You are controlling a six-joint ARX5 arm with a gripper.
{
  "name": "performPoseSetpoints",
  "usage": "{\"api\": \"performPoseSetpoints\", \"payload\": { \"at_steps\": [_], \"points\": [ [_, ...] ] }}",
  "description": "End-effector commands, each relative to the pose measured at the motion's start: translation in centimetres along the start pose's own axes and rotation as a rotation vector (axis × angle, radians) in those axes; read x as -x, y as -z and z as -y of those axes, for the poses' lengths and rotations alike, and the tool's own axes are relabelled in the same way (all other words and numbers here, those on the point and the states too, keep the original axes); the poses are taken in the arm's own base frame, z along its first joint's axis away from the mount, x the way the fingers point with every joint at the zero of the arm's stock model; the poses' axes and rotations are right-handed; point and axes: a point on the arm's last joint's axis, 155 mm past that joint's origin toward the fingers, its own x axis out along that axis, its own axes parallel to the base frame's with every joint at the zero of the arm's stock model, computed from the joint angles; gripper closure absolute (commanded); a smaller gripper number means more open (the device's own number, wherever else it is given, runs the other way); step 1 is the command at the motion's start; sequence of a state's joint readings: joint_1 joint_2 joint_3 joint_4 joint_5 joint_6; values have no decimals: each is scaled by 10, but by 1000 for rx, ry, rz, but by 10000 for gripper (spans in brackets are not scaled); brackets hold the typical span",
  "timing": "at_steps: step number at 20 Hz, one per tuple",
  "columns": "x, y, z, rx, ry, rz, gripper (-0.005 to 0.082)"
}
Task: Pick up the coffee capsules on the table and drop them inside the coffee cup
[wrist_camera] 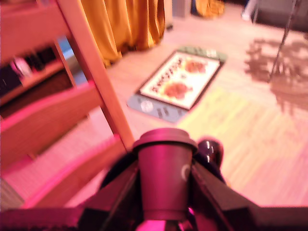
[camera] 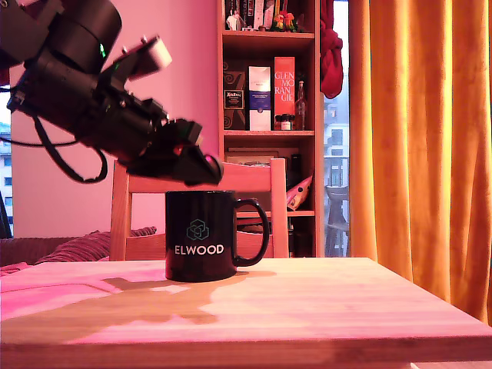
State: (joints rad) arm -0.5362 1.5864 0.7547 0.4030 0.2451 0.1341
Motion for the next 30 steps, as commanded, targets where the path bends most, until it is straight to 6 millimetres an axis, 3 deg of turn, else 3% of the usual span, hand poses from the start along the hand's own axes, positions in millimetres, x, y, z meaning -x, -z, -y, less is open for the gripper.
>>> {"api": "performPoseSetpoints", "payload": {
  "at_steps": [1,13,15,18,19,28,30],
  "points": [
    [-1,-7,1,-2,4,18,660],
    [-1,-6,-1,-2,-3,14,646],
    [-1,-6,-1,-1,-2,13,547],
    [-1,-5,0,1,-2,9,256],
    [-1,-4,0,2,-1,3,230],
    [-1,-2,1,2,3,-2,236],
    [0,-6,1,1,3,5,292]
  ]
}}
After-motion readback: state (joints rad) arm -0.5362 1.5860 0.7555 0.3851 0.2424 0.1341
